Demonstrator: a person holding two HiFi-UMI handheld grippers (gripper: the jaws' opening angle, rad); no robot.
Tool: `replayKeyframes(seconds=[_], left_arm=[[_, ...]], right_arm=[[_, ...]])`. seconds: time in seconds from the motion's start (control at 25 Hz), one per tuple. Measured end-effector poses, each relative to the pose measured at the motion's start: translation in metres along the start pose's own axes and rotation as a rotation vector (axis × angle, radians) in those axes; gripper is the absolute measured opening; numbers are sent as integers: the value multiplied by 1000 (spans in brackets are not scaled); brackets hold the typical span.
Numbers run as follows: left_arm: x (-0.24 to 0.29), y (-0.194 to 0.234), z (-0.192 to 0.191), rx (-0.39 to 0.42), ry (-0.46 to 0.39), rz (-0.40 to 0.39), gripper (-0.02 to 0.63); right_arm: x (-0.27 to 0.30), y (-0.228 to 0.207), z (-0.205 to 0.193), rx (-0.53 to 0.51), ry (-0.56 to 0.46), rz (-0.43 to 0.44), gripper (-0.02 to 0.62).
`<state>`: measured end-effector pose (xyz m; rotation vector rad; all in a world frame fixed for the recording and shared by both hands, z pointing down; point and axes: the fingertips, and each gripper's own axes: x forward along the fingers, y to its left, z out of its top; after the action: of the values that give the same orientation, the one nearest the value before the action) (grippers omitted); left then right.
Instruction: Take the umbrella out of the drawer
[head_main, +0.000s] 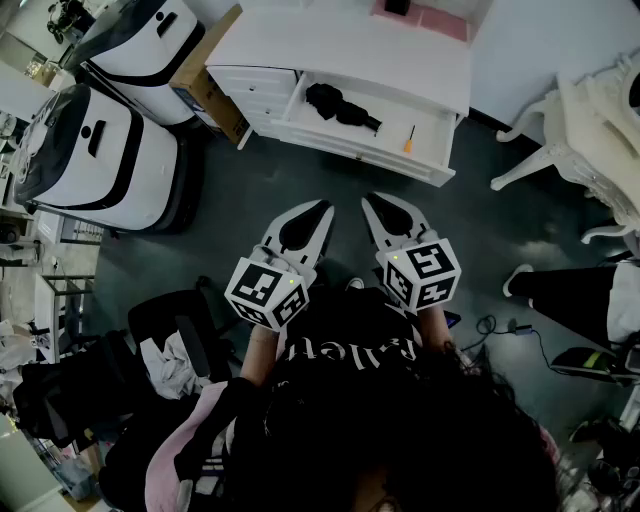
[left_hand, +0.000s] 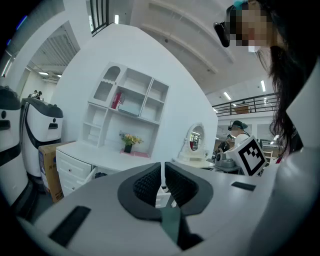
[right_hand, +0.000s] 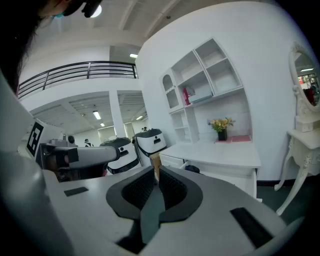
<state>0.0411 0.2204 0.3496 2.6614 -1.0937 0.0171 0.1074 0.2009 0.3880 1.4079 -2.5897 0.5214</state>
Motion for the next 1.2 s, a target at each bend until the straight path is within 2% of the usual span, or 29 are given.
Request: replayKeyframes(seconds=[0.36, 0.84, 1.0, 1.2], left_arm=[[-2, -8, -7, -9, 16, 19, 31], [4, 6, -11, -20, 42, 23, 31], [12, 22, -12, -26, 49, 21, 31], [19, 62, -7, -45, 54, 37, 31]], right_arm=[[-10, -7, -4, 13, -3, -1, 63], [8, -7, -8, 48, 9, 26, 63], [26, -13, -9, 54, 21, 24, 63], [62, -15, -3, 61, 48, 21, 63]])
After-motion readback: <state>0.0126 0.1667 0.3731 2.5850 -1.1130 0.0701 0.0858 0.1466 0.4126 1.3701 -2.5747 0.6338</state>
